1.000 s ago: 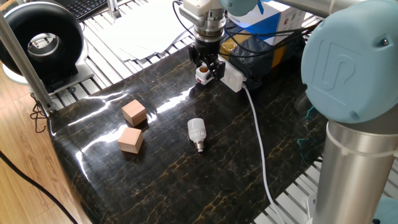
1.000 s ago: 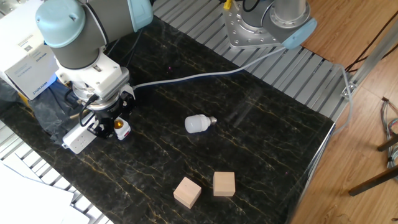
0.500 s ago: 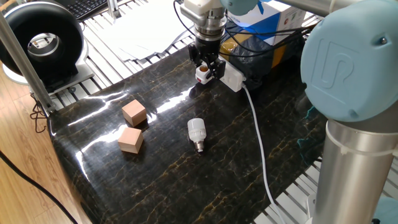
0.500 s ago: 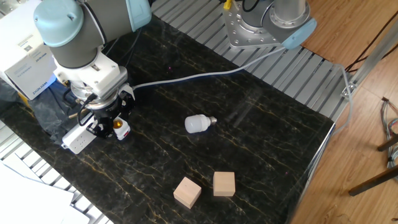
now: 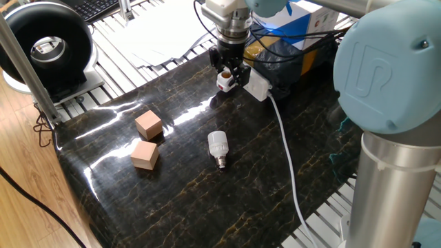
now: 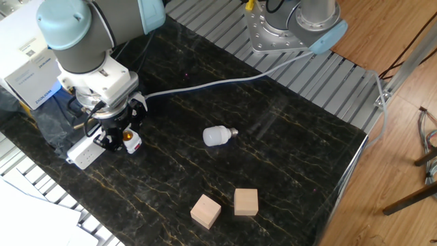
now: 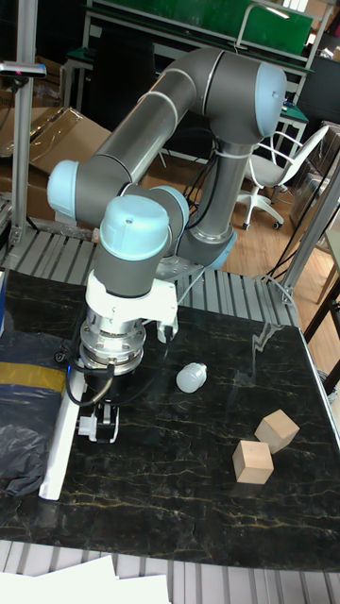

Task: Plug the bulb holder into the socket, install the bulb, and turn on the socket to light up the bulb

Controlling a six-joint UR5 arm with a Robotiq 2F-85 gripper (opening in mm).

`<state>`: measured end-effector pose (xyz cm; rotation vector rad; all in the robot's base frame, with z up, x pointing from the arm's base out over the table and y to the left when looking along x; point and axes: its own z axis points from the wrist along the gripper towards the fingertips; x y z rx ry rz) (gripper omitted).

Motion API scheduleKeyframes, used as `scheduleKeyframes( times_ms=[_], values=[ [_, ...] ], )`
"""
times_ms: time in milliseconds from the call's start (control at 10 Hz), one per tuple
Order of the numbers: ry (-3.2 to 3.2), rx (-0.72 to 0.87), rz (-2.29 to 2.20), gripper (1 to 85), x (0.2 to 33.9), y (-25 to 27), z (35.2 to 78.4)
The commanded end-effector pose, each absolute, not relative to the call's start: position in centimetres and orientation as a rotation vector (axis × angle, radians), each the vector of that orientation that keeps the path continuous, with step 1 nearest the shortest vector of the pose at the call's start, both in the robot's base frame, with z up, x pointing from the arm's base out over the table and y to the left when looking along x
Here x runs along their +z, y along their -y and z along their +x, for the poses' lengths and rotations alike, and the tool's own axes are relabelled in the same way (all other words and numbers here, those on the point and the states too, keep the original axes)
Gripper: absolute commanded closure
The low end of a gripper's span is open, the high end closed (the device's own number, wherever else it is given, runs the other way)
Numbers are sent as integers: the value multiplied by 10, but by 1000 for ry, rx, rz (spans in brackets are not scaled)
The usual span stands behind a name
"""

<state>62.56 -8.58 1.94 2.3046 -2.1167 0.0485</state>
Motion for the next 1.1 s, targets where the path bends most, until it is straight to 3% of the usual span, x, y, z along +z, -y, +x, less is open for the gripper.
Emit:
scheduleKeyframes(
  times_ms=[0,300,700,1000],
  values=[
    [2145,112,2285,847,21,77,628],
    [2171,38,2251,847,17,69,619],
    [2109,68,2262,847,22,92,630],
    [2183,200,2176,847,16,73,631]
  ],
)
